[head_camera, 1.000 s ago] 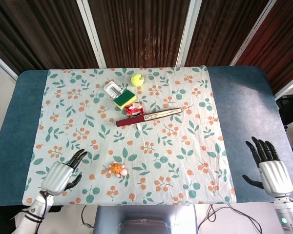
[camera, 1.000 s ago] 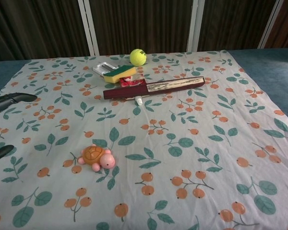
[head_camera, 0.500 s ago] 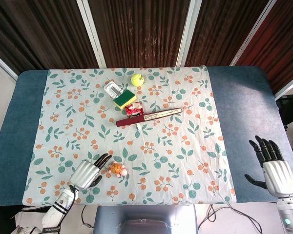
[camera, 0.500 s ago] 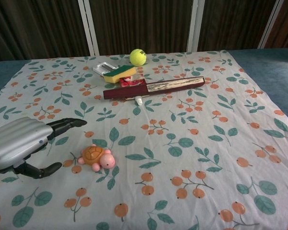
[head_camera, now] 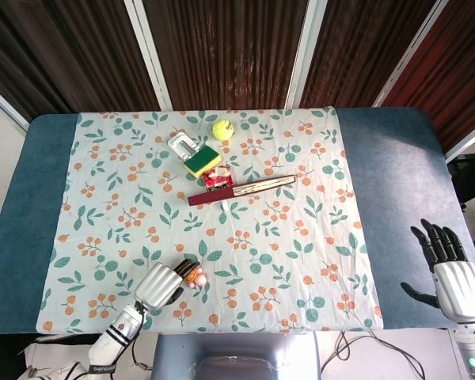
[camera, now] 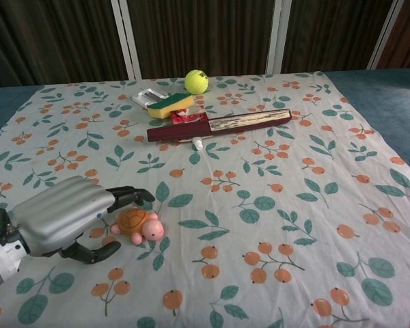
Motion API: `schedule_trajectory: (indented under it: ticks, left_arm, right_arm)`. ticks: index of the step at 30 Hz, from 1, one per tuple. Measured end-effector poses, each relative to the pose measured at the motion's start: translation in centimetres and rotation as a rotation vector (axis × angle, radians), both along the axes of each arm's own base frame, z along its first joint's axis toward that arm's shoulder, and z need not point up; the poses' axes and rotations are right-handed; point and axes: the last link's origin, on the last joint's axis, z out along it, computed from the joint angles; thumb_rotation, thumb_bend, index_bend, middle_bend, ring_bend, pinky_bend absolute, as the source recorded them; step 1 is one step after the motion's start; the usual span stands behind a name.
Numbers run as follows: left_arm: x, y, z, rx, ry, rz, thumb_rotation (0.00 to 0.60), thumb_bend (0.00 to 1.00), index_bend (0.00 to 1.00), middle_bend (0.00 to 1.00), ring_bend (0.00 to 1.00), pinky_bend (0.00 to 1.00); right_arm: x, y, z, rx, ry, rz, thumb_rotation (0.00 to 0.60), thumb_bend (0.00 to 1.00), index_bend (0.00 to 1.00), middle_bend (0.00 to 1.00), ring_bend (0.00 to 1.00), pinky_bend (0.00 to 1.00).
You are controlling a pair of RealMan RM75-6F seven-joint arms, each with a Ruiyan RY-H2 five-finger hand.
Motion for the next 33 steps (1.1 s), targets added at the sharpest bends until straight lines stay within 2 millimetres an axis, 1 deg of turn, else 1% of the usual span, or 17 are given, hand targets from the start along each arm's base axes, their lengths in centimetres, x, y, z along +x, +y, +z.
schedule_trajectory:
  ticks: [1,4,7,8,9,10,11,14,17,19,21,22,23,27,29,32,33]
  left_arm:
    - [0.0,0.1,-0.1,0.003,0.002,-0.003,0.6,0.37,0.29,0.3,0.94,1.0]
    - [-0.1,0.4,-0.3,0.016,0.011,-0.013,0.6,0.38,0.43,0.4,0.96,1.0]
    - [-0.3,0.7,-0.6,0.032,0.017,-0.025,0.6,0.42,0.54,0.55,0.99,1.0]
    - [-0.3,0.8,-0.6,0.038,0.014,-0.029,0.6,0.43,0.6,0.63,1.0,1.0]
    - [-0.3,0.9,-0.6,0.047,0.007,-0.036,0.6,0.45,0.63,0.68,1.0,1.0]
    - [-0.3,1.0,-0.6,0.057,0.001,-0.043,0.6,0.47,0.7,0.75,1.0,1.0]
    - [-0.3,1.1,-0.6,0.068,-0.006,-0.05,0.6,0.49,0.75,0.8,1.0,1.0]
    - [-0.4,1.5,-0.5,0.111,-0.032,-0.074,0.6,0.5,0.8,0.87,1.0,1.0]
    - [-0.4,1.8,-0.4,0.151,-0.067,-0.093,0.6,0.5,0.8,0.88,1.0,1.0]
    - [-0.4,1.9,-0.5,0.166,-0.091,-0.095,0.6,0.5,0.77,0.83,1.0,1.0]
    - [-0.6,2.0,-0.5,0.167,-0.095,-0.091,0.6,0.48,0.66,0.71,1.0,1.0]
    - [-0.7,2.1,-0.6,0.163,-0.091,-0.089,0.6,0.47,0.61,0.67,1.0,1.0]
    - [-0.8,2.1,-0.6,0.158,-0.085,-0.086,0.6,0.46,0.53,0.62,1.0,1.0]
    - [-1.5,2.1,-0.8,0.122,-0.051,-0.065,0.6,0.45,0.34,0.47,1.0,1.0]
    - [-1.7,2.1,-0.9,0.103,-0.037,-0.053,0.6,0.44,0.23,0.38,1.0,1.0]
    - [-1.6,1.9,-0.8,0.082,-0.025,-0.039,0.6,0.43,0.11,0.25,1.0,1.0]
    - [-1.5,1.9,-0.7,0.078,-0.026,-0.035,0.6,0.42,0.1,0.23,1.0,1.0]
  right_arm:
    - [0.0,0.0,0.0,0.0,-0.001,-0.001,0.6,0.22,0.0,0.0,0.0,0.0]
    - [0.0,0.1,0.2,-0.005,-0.004,0.0,0.6,0.22,0.0,0.0,0.0,0.0]
    - [0.0,0.1,0.3,-0.011,-0.006,0.001,0.6,0.22,0.0,0.0,0.0,0.0]
    - [0.0,0.1,0.4,-0.013,-0.007,0.001,0.6,0.22,0.0,0.0,0.0,0.0]
    - [0.0,0.2,0.4,-0.015,-0.008,0.002,0.6,0.22,0.0,0.0,0.0,0.0]
    - [0.0,0.2,0.5,-0.018,-0.008,0.002,0.6,0.22,0.0,0.0,0.0,0.0]
    - [0.1,0.2,0.5,-0.021,-0.009,0.003,0.6,0.22,0.0,0.0,0.0,0.0]
    - [0.1,0.3,0.6,-0.027,-0.01,0.004,0.6,0.22,0.0,0.0,0.0,0.0]
    - [0.0,0.3,0.6,-0.024,-0.009,0.003,0.6,0.22,0.0,0.0,0.0,0.0]
    - [0.0,0.3,0.5,-0.021,-0.008,0.002,0.6,0.22,0.0,0.0,0.0,0.0]
    - [0.1,0.3,0.5,-0.019,-0.008,0.003,0.6,0.22,0.0,0.0,0.0,0.0]
    - [0.1,0.3,0.5,-0.019,-0.008,0.003,0.6,0.22,0.0,0.0,0.0,0.0]
    - [0.1,0.3,0.5,-0.02,-0.008,0.003,0.6,0.22,0.0,0.0,0.0,0.0]
    - [0.1,0.3,0.5,-0.02,-0.008,0.004,0.6,0.22,0.0,0.0,0.0,0.0]
    - [0.1,0.3,0.4,-0.016,-0.01,0.005,0.6,0.22,0.0,0.0,0.0,0.0]
    - [0.1,0.4,0.4,-0.015,-0.011,0.006,0.6,0.22,0.0,0.0,0.0,0.0]
    - [0.1,0.3,0.4,-0.014,-0.011,0.006,0.6,0.22,0.0,0.0,0.0,0.0]
